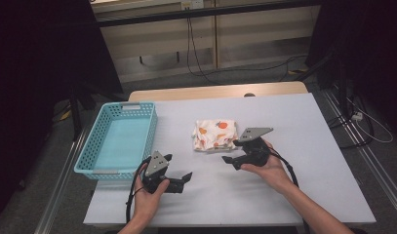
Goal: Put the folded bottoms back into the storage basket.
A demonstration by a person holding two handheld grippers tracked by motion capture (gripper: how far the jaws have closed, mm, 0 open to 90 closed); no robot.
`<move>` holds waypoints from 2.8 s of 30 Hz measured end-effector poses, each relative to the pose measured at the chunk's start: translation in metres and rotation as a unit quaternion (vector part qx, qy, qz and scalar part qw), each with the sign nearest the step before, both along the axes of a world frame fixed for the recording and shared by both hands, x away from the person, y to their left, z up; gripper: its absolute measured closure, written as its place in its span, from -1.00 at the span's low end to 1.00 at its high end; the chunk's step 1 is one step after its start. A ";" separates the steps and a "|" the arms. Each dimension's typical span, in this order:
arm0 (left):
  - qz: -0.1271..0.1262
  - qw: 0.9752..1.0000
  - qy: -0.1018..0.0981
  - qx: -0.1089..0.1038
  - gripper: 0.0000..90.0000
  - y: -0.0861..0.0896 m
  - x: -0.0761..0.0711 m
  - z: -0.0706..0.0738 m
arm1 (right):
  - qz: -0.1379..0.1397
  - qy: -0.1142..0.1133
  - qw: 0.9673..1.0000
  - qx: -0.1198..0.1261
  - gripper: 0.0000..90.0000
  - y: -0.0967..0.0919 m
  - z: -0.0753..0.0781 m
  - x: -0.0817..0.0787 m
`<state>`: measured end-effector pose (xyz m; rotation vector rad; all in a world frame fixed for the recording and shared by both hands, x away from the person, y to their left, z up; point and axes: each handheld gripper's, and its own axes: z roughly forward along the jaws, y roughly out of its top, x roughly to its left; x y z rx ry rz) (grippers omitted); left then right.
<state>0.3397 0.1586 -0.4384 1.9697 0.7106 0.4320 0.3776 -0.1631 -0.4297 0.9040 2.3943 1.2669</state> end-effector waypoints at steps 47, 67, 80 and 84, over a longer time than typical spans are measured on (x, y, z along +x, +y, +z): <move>-0.003 1.000 0.001 0.024 -0.86 -0.010 0.008 -0.006 | 0.090 0.019 0.987 -0.132 0.46 0.042 -0.024 0.069; 0.018 0.999 0.010 0.036 -0.81 -0.037 0.056 -0.010 | 0.090 0.000 0.981 -0.170 0.79 0.051 -0.021 0.069; 0.011 0.999 -0.015 0.050 -0.82 -0.049 0.083 0.004 | 0.091 0.015 0.984 -0.151 0.82 0.047 -0.017 0.068; 0.024 0.999 -0.010 0.046 -0.85 -0.049 0.092 0.005 | 0.093 0.016 0.984 -0.149 0.82 0.047 -0.015 0.064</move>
